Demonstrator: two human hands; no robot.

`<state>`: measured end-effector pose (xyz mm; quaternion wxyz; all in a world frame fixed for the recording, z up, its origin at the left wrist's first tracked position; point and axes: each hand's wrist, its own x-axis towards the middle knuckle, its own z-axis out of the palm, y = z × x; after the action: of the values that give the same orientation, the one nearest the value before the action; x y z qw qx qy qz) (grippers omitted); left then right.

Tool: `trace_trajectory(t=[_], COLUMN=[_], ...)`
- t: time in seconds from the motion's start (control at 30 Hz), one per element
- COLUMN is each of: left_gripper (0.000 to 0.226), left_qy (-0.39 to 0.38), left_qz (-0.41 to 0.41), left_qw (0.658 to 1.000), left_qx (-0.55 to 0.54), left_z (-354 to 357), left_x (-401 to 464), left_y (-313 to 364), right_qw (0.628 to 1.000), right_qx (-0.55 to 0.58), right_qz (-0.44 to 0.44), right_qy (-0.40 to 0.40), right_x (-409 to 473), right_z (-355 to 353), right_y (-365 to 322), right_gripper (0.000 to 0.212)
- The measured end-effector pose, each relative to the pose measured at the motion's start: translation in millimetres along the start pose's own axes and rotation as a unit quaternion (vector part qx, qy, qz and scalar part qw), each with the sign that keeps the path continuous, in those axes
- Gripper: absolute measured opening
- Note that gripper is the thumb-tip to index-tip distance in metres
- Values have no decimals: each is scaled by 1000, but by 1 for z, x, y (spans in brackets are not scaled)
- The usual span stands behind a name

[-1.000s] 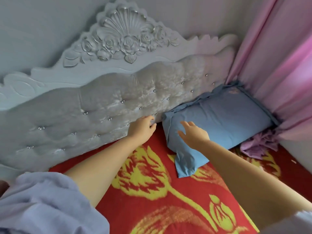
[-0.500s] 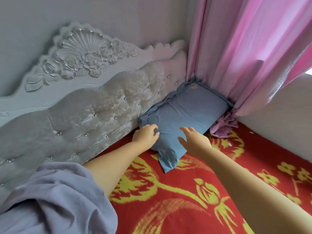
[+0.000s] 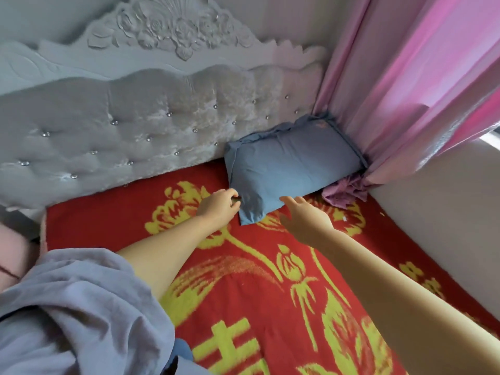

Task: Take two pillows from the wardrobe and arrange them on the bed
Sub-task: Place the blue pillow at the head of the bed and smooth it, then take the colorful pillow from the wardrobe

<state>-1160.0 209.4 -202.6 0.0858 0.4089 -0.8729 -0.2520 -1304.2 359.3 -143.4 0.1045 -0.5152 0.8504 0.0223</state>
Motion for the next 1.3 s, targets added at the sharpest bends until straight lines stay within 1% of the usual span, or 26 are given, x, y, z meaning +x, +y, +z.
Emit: trace_trajectory(t=[0.17, 0.3, 0.37, 0.47, 0.67, 0.77, 0.83, 0.93, 1.03, 1.1, 1.17, 1.3], left_gripper=[32, 32, 31, 29, 29, 28, 28, 28, 31, 32, 32, 31], left_qy=[42, 73, 94, 116, 132, 148, 142, 110, 74, 61, 60, 75], left_qz=[-29, -48, -68, -88, -91, -98, -108, -114, -96, -71, -45, -47], left_qw=[999, 996, 993, 989, 986, 984, 984, 987, 993, 995, 997, 996], left_qx=[-14, 0, 5, 13, 37, 27, 23, 17, 18, 20, 34, 33], left_z=[-20, -58, -82, -119, -187, -224, -245, -259, -257, -252, -251, -261], left_x=[-28, -53, -67, -96, -167, -206, -227, -239, -244, -252, -262, -301], left_y=[-20, -66, -108, -189, -378, -446, -476, -497, -488, -479, -475, -486], right_qw=[998, 995, 992, 991, 994, 995, 993, 992, 994, 996, 997, 997], right_qx=[-29, -21, -36, -28, 24, 6, -9, 9, 25, 26, 32, 42], right_qz=[-52, -91, -115, -129, -99, -100, -111, -122, -105, -85, -69, -59], right_qy=[-4, -26, -28, -21, 24, -10, -26, -6, 12, 2, -6, -3], right_x=[-6, 8, 18, 26, 27, 15, 5, -6, -23, -40, -60, -95], right_z=[-4, 2, 10, 27, 78, 94, 97, 94, 91, 95, 102, 116], right_y=[-29, -95, -142, -228, -424, -503, -539, -569, -577, -577, -577, -589], right_gripper=[43, 43, 46, 47, 46, 47, 48, 49, 50, 50, 50, 49])
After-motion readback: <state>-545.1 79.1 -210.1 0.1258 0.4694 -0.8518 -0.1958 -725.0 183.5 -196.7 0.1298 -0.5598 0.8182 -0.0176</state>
